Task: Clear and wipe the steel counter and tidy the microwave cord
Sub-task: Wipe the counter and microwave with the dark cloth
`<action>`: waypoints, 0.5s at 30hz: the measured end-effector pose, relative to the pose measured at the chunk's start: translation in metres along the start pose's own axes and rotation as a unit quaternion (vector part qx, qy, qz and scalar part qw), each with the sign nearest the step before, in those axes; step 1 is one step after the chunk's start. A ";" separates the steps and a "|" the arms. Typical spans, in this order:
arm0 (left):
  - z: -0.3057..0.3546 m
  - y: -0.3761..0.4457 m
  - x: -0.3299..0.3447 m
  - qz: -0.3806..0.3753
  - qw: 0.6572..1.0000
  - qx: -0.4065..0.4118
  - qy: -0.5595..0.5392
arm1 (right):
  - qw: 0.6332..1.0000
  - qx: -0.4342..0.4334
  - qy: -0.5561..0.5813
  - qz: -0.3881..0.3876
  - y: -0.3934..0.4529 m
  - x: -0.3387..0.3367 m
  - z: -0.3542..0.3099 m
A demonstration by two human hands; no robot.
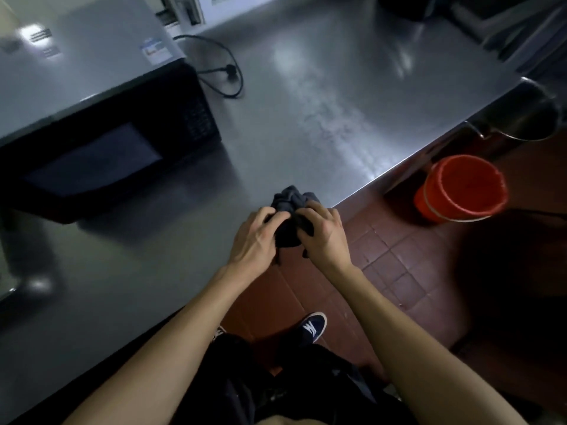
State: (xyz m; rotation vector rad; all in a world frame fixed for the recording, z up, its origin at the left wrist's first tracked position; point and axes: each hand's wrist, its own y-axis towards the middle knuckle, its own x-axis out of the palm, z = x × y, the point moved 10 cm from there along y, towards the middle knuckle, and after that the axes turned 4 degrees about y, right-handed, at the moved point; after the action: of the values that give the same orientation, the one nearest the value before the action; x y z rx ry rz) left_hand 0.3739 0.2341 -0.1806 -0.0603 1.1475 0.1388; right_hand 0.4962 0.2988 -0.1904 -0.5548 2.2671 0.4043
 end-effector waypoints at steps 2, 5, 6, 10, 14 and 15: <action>0.027 0.018 -0.003 0.007 1.000 0.029 -0.001 | 1.000 0.011 0.010 0.026 0.003 -0.028 0.014; 0.063 0.042 -0.003 0.010 0.998 0.067 0.009 | 0.998 0.025 0.016 0.054 0.005 -0.064 0.032; 0.073 0.050 -0.001 0.012 0.997 0.076 0.014 | 0.997 0.029 0.016 0.063 0.006 -0.075 0.039; 0.102 0.082 0.011 0.012 0.994 0.106 0.026 | 0.994 0.044 0.009 0.096 0.013 -0.110 0.064; 0.121 0.115 0.022 0.012 0.993 0.116 0.015 | 0.992 0.074 -0.002 0.105 0.028 -0.130 0.091; 0.125 0.124 0.025 0.010 0.993 0.118 0.011 | 0.991 0.077 -0.003 0.107 0.034 -0.134 0.098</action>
State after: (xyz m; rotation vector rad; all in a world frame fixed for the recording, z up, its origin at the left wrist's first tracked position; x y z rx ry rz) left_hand 0.4791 0.3739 -0.1489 0.1603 1.1795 0.0198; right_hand 0.6207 0.4069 -0.1530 -0.2314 2.3355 0.3307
